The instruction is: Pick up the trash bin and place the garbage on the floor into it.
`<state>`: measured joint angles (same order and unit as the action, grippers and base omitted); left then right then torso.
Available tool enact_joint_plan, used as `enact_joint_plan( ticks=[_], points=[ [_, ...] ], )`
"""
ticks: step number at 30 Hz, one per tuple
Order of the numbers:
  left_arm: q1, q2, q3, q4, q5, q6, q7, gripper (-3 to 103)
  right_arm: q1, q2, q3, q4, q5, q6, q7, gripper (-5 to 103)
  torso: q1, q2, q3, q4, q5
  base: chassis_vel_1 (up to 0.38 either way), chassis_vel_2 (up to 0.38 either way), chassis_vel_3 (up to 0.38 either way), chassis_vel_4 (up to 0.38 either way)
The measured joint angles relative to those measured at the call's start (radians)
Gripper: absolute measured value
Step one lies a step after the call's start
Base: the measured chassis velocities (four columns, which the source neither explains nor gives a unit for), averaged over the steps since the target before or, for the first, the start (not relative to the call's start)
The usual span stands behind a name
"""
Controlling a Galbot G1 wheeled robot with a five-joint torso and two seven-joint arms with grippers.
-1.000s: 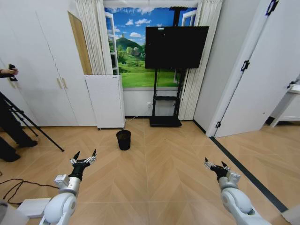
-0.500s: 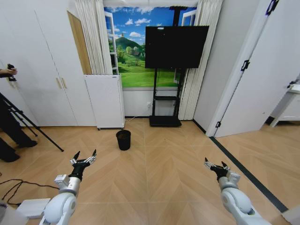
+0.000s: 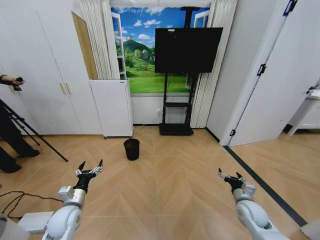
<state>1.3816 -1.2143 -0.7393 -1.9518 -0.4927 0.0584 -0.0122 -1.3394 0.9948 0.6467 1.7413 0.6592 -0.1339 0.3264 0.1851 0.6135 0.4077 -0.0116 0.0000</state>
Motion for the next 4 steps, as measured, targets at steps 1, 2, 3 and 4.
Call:
enact_joint_plan(
  ticks=[1, 2, 3, 4],
  points=[
    [0.000, 0.000, 0.000, 0.000, 0.000, 0.000, 0.000, 100, 0.000, 0.000, 0.000, 0.000, 0.000, 0.000, 0.000, 100, 0.000, 0.000, 0.000, 0.0000, 0.0000, 0.000, 0.000, 0.000, 0.000],
    [0.000, 0.000, 0.000, 0.000, 0.000, 0.000, 0.000, 100, 0.000, 0.000, 0.000, 0.000, 0.000, 0.000, 0.000, 100, 0.000, 0.000, 0.000, 0.0000, 0.0000, 0.000, 0.000, 0.000, 0.000],
    [0.000, 0.000, 0.000, 0.000, 0.000, 0.000, 0.000, 100, 0.000, 0.000, 0.000, 0.000, 0.000, 0.000, 0.000, 100, 0.000, 0.000, 0.000, 0.0000, 0.0000, 0.000, 0.000, 0.000, 0.000],
    [0.000, 0.000, 0.000, 0.000, 0.000, 0.000, 0.000, 100, 0.000, 0.000, 0.000, 0.000, 0.000, 0.000, 0.000, 100, 0.000, 0.000, 0.000, 0.0000, 0.0000, 0.000, 0.000, 0.000, 0.000]
  ],
)
